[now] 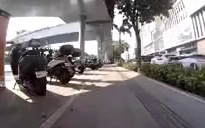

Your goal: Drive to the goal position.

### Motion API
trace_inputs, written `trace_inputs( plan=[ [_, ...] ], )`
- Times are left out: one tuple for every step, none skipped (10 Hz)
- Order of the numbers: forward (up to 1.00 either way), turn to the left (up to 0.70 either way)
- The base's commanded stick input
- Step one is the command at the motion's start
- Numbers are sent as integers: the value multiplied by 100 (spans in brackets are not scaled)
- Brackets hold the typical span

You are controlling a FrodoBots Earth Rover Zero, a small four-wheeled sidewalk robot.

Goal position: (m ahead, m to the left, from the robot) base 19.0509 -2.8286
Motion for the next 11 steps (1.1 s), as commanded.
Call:
trace_inputs(
  plan=[
    [70, 12],
    [70, 13],
    [70, 11],
    [70, 3],
    [70, 0],
    [70, 0],
    [70, 0],
    [70, 0],
    [70, 0],
    [70, 0],
    [70, 0]
  ],
)
